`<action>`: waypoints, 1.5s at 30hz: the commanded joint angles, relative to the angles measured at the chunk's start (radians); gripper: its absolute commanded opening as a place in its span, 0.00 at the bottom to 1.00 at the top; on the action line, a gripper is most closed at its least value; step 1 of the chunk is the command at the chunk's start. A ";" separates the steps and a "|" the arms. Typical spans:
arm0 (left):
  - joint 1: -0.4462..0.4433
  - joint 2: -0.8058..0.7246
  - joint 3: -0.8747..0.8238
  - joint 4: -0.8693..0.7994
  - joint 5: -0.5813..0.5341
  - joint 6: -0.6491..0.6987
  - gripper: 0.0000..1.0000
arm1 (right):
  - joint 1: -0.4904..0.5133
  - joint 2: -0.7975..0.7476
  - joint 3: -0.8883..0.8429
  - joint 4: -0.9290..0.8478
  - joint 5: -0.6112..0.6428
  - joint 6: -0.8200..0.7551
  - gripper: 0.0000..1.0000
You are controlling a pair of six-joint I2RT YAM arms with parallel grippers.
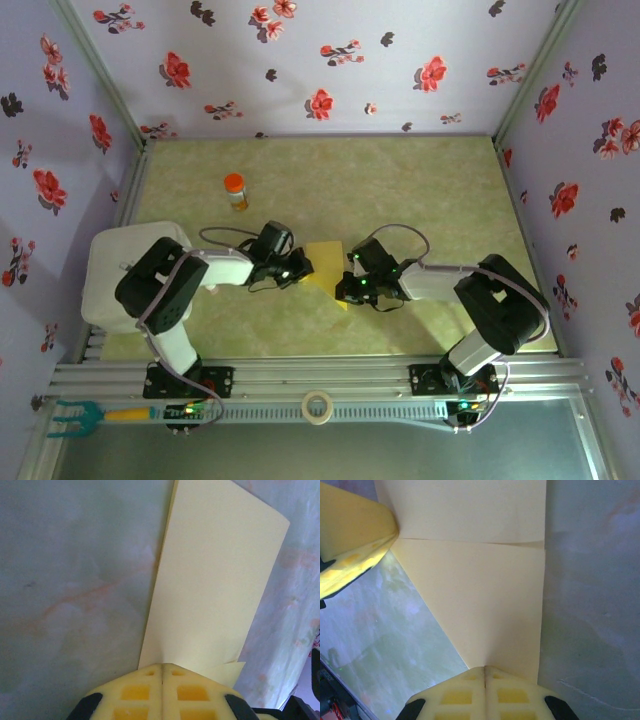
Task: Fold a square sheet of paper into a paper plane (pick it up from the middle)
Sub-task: Third fold the triangle at the center of the table.
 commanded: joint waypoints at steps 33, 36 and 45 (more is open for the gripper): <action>-0.157 0.086 0.101 -0.193 -0.060 0.105 0.00 | -0.009 -0.057 0.026 -0.129 -0.011 -0.017 0.00; -0.158 0.090 0.102 -0.201 -0.061 0.110 0.00 | -0.009 -0.076 0.035 -0.117 -0.071 -0.029 0.00; -0.157 0.093 0.109 -0.212 -0.068 0.117 0.00 | -0.004 0.013 0.009 -0.106 -0.077 -0.040 0.00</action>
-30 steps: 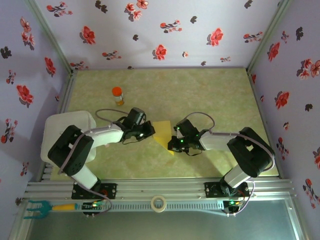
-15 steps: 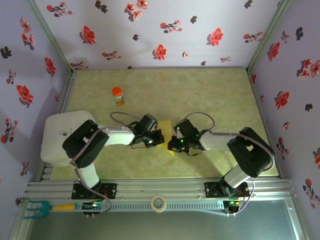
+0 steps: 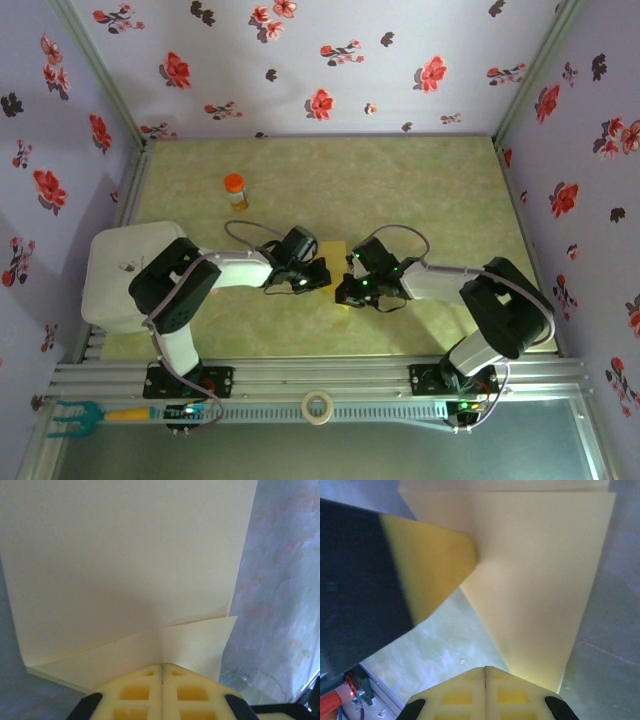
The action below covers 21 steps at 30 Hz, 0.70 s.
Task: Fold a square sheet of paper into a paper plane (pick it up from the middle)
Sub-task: Third fold the triangle at the center of the table.
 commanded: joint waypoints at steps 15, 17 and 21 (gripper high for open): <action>0.017 0.034 -0.033 -0.057 -0.023 0.012 0.00 | -0.016 -0.081 -0.186 0.102 -0.003 0.062 0.00; 0.017 0.032 -0.036 -0.049 -0.018 0.009 0.00 | -0.022 -0.099 -0.222 0.133 -0.006 0.082 0.00; 0.017 0.032 -0.040 -0.044 -0.014 0.006 0.00 | -0.030 -0.166 -0.247 0.164 -0.028 0.115 0.00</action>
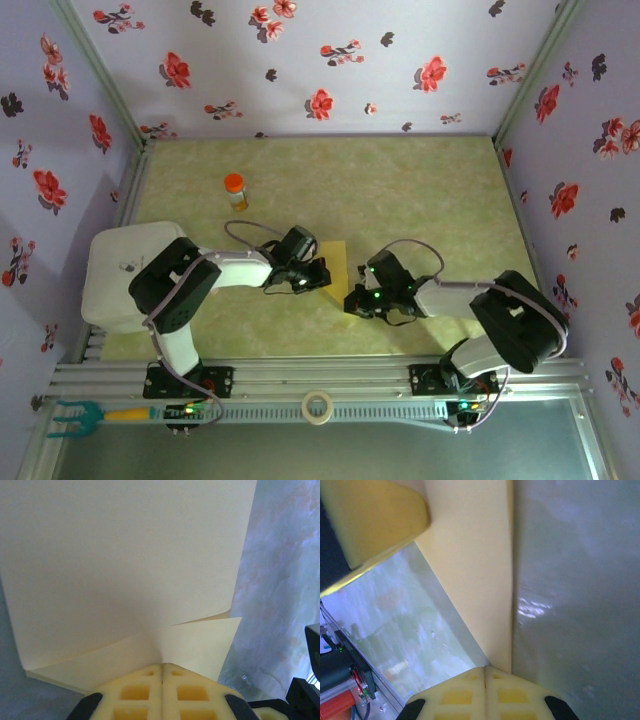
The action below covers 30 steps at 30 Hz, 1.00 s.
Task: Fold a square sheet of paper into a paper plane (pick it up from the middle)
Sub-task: Third fold the triangle at the center of the table.
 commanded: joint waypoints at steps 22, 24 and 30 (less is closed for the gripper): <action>0.011 0.021 -0.023 -0.042 -0.018 0.005 0.00 | -0.015 0.116 0.082 -0.067 0.031 0.005 0.00; 0.012 0.010 -0.024 -0.023 -0.010 0.007 0.00 | -0.017 0.111 0.069 -0.059 0.031 0.009 0.00; -0.014 -0.054 0.029 -0.029 0.013 0.012 0.01 | -0.020 0.108 0.075 -0.073 0.039 0.012 0.00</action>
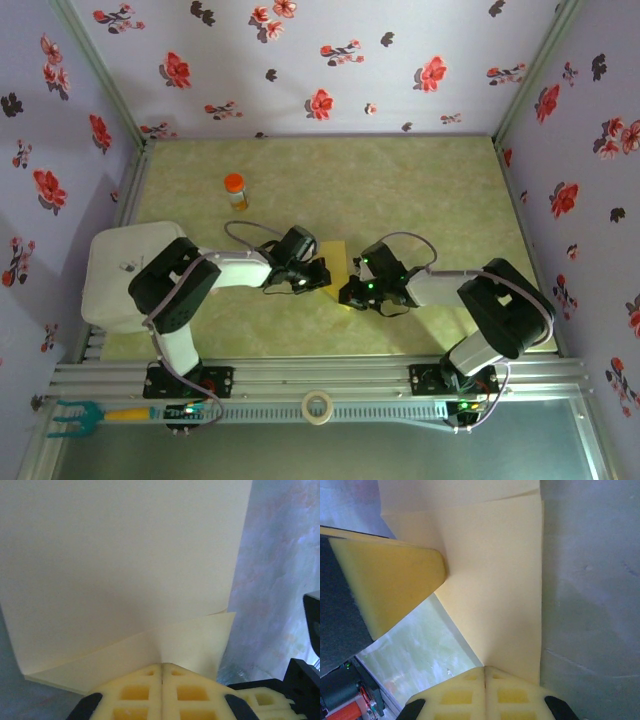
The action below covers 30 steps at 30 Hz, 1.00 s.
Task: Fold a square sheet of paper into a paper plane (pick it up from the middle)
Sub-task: Third fold the triangle at the center of the table.
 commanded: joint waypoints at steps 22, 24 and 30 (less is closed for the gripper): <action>0.127 -0.009 -0.062 -0.014 -0.054 -0.010 0.00 | -0.010 -0.005 -0.038 -0.076 0.042 0.007 0.00; 0.142 -0.015 -0.063 -0.023 -0.055 -0.001 0.00 | -0.011 -0.004 -0.039 -0.074 0.039 0.007 0.00; 0.168 -0.054 -0.063 -0.062 -0.059 0.017 0.00 | -0.012 -0.011 -0.042 -0.063 0.027 0.006 0.00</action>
